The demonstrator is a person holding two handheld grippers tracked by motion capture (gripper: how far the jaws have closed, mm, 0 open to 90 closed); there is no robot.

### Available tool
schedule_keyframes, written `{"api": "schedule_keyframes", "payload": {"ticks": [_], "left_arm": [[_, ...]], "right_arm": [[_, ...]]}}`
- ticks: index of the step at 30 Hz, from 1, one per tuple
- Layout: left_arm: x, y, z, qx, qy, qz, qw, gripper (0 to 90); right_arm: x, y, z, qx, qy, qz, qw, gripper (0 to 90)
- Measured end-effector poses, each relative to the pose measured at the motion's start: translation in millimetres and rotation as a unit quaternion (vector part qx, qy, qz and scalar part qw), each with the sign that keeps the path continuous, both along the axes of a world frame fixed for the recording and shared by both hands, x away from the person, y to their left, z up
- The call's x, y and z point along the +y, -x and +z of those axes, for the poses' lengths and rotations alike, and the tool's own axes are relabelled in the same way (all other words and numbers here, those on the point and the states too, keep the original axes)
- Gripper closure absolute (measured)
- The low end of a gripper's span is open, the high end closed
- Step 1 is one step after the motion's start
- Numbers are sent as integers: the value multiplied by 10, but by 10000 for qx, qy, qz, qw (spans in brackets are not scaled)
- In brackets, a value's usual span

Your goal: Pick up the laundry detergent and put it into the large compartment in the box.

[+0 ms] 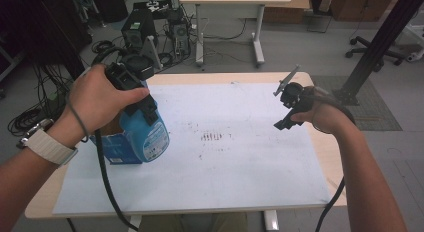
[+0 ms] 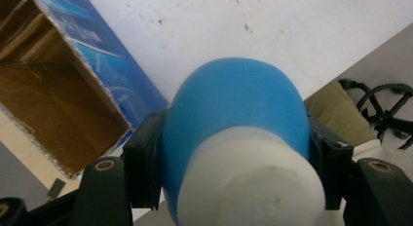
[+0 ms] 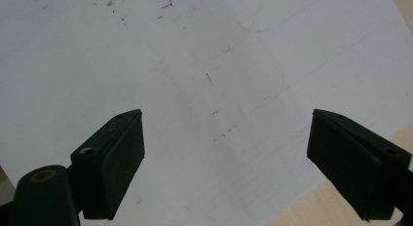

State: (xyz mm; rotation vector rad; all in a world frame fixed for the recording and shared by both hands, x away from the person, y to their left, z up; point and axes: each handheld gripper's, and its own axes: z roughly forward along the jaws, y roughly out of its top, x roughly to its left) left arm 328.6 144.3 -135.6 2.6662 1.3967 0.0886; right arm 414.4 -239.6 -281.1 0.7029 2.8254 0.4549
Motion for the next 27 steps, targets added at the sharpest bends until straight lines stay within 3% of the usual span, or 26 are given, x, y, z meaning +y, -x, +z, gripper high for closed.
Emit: {"api": "schedule_keyframes", "payload": {"ticks": [10, 16, 27], "left_arm": [[69, -28, 194, -38, 2, 307, 9995, 371], [107, -60, 235, -31, 10, 496, 9988, 371], [276, -165, 422, -72, 14, 916, 9958, 371]], "right_arm": [[24, -6, -3, 2, 2, 23, 10000, 139], [36, -16, -10, 13, -5, 24, 10000, 139], [59, -42, -17, 9, -37, 31, 10000, 138]]}}
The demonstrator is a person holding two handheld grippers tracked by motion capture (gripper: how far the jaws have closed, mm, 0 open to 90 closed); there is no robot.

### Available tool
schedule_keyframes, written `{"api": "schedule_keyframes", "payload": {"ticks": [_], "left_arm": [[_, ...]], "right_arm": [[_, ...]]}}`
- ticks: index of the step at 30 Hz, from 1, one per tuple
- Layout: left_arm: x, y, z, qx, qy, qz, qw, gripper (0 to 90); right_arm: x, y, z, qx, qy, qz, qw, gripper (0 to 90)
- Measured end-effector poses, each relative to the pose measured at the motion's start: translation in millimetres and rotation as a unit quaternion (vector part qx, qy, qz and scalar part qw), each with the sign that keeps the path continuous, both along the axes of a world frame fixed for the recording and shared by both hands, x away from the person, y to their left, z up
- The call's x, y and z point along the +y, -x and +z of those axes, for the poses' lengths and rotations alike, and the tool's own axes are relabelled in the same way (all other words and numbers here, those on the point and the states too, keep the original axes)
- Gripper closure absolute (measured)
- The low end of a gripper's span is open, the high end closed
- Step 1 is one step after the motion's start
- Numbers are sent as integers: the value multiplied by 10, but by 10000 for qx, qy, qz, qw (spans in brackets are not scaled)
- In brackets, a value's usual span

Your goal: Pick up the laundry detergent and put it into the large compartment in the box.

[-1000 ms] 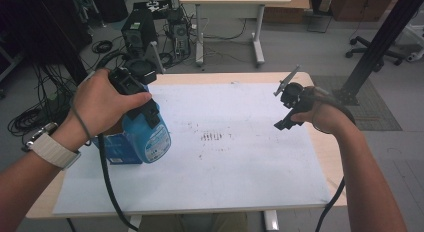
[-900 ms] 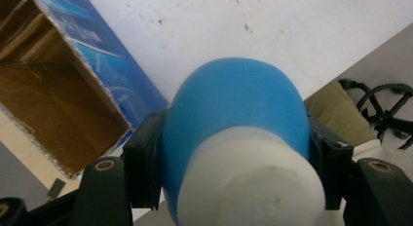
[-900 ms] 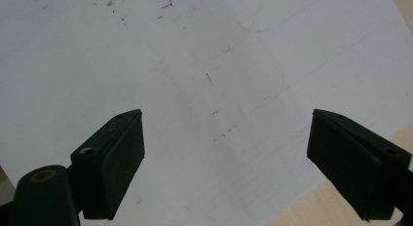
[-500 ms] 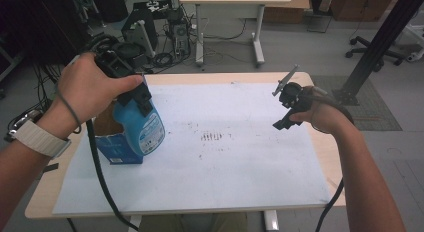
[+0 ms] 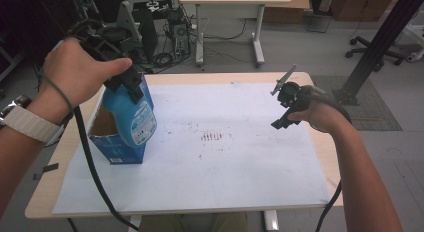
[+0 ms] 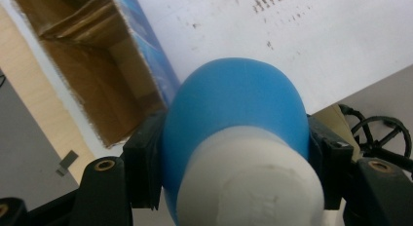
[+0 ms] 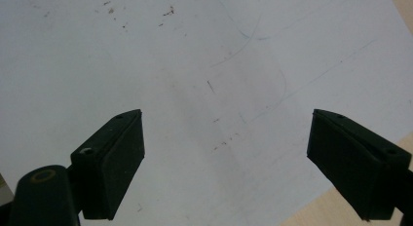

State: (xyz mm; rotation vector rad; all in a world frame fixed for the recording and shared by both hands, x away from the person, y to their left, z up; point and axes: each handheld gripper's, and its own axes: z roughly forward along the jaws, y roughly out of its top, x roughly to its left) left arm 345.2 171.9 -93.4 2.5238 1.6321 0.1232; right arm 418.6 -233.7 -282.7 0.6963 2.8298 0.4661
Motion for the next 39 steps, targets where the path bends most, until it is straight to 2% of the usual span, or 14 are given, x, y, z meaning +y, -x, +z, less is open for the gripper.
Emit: {"api": "schedule_keyframes", "payload": {"ticks": [13, 18, 23, 32, 39], "left_arm": [[178, -139, 174, -19, 35, 423, 9991, 371], [241, -206, 190, 3, 49, 615, 9981, 371], [308, -261, 270, -46, 114, 761, 9970, 371], [459, -337, 389, -157, 61, 1153, 9932, 371], [608, -414, 353, -196, -13, 1449, 9893, 371]], "right_arm": [[10, -24, -15, 23, -8, -21, 10000, 138], [-5, -26, -7, 15, -13, -30, 10000, 138], [-21, -25, -6, 17, -14, -47, 10000, 139], [-22, -36, -22, 30, 11, -42, 10000, 139], [-6, -43, -34, 42, 21, -12, 10000, 138]]}}
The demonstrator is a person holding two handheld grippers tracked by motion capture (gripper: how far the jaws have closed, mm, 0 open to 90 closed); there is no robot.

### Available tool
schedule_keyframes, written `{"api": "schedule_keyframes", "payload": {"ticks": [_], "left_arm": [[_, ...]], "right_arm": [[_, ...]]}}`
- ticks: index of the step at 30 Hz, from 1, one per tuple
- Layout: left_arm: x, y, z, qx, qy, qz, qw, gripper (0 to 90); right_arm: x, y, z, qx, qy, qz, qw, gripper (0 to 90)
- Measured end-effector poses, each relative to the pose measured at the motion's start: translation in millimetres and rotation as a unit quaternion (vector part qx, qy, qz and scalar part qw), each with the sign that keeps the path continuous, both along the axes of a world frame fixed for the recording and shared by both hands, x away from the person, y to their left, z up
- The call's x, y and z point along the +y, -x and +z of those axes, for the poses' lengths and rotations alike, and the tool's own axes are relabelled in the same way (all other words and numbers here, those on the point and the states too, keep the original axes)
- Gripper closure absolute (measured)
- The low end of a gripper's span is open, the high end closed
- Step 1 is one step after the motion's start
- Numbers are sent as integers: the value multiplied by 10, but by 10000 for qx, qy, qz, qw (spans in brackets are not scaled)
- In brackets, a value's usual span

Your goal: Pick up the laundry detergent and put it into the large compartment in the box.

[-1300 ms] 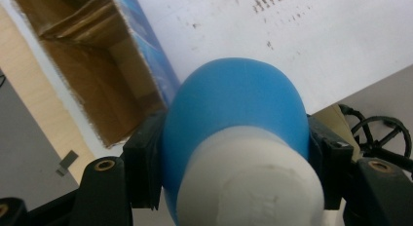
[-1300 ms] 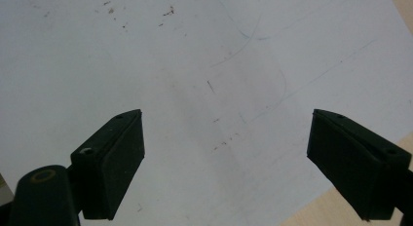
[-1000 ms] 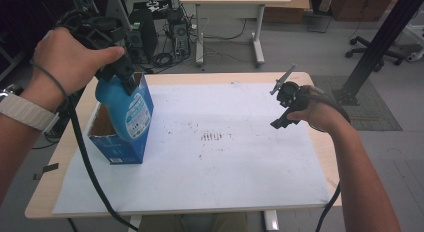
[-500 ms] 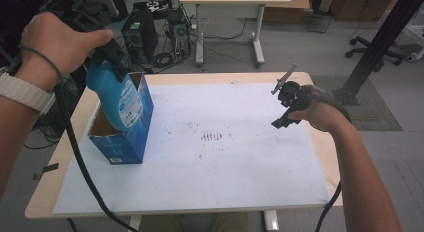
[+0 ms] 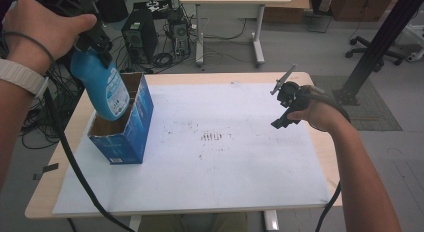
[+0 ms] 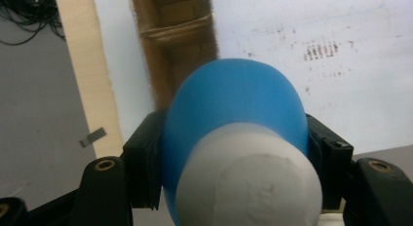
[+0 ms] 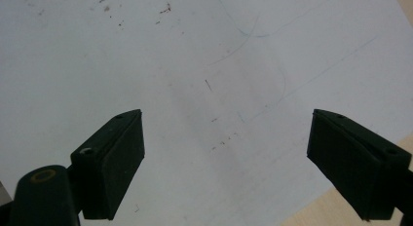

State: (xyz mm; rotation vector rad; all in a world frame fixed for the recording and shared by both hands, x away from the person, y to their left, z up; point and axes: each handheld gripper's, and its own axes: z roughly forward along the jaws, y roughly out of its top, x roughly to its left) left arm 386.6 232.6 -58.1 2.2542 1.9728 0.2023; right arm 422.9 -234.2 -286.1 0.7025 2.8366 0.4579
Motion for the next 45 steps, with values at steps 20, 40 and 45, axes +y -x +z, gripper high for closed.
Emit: {"api": "schedule_keyframes", "payload": {"ticks": [20, 40, 45], "left_arm": [[280, -175, -344, -35, 44, 357, 9993, 371], [284, -326, -918, 29, 18, 372, 9993, 372], [282, -345, -1056, 35, -25, 335, 9994, 372]], "right_arm": [[-14, -1, -24, 55, 54, -39, 10000, 139], [-32, 23, -48, 63, 27, -50, 10000, 139], [-64, 33, -64, 73, 22, -90, 9999, 139]]}}
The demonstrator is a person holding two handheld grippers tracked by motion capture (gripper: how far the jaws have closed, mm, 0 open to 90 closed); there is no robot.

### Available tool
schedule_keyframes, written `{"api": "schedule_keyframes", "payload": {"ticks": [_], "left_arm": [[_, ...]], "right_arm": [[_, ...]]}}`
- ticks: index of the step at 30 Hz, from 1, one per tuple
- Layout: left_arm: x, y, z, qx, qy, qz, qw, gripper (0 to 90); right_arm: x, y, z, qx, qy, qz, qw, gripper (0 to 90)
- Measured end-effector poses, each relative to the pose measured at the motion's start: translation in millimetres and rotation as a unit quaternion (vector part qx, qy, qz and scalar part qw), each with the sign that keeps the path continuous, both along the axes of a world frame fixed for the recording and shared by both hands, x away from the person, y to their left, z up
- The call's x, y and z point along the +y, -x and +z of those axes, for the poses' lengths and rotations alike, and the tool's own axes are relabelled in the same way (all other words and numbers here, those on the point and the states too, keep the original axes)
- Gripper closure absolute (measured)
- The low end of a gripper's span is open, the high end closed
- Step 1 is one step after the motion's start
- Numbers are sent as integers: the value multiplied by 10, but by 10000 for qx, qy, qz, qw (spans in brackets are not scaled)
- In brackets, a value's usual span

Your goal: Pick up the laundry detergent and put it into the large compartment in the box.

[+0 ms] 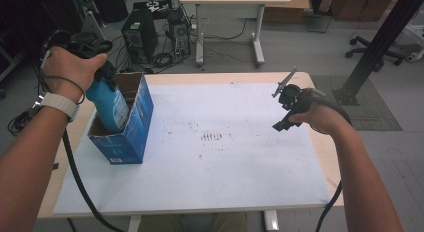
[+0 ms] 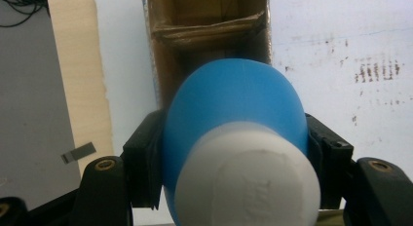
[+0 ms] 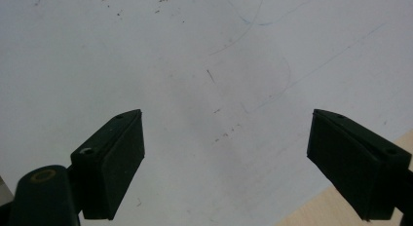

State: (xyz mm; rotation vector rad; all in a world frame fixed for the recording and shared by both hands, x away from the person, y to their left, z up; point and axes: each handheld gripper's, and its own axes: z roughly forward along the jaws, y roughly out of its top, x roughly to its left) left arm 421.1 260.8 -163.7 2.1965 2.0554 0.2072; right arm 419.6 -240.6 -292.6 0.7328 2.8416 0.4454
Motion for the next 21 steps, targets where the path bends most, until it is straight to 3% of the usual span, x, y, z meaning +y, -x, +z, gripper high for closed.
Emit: {"api": "schedule_keyframes", "payload": {"ticks": [21], "left_arm": [[19, -38, -579, 86, -82, -24, 9999, 372]], "right_arm": [[-17, 24, -58, 55, 35, -44, 10000, 139]]}}
